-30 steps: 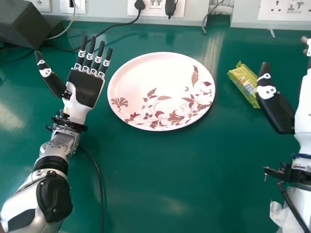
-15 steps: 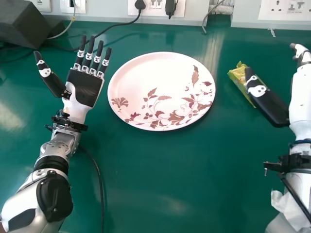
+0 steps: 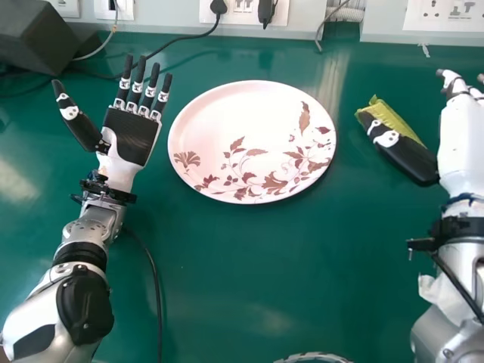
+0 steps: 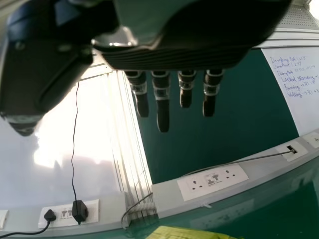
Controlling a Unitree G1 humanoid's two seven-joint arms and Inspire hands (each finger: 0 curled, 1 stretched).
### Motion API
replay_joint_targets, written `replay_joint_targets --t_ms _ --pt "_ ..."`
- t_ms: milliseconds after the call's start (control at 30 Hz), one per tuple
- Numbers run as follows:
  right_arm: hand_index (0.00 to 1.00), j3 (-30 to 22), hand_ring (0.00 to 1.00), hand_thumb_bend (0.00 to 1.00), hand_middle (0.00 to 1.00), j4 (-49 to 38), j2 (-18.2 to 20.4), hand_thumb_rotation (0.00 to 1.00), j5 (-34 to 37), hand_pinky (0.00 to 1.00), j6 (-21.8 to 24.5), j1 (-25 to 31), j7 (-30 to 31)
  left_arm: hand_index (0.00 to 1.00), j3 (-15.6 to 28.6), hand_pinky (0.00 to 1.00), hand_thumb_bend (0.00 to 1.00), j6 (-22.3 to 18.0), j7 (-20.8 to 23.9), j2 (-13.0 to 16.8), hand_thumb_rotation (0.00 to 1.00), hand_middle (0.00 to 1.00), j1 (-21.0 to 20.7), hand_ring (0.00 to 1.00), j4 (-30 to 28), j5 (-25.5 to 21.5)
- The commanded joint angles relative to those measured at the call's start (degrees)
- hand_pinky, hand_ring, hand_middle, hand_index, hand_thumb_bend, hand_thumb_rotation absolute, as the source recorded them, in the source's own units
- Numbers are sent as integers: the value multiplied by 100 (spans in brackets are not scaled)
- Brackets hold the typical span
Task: Pick up biscuit and place it in the plate
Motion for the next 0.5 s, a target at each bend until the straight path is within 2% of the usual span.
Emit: replay_joint_targets --t_ms 0,167,467 --pt "96 -45 90 100 85 155 -155 60 95 91 40 -110 31 100 41 100 100 53 17 -192 62 100 317 100 182 -20" --pt "95 -70 90 100 85 393 -392 62 242 91 92 -225 24 100 28 100 100 3 69 -206 65 100 321 100 160 11" --pt "100 -27 92 100 88 705 -663 63 386 94 314 -444 208 100 4 100 100 0 -116 -193 66 100 335 100 162 20"
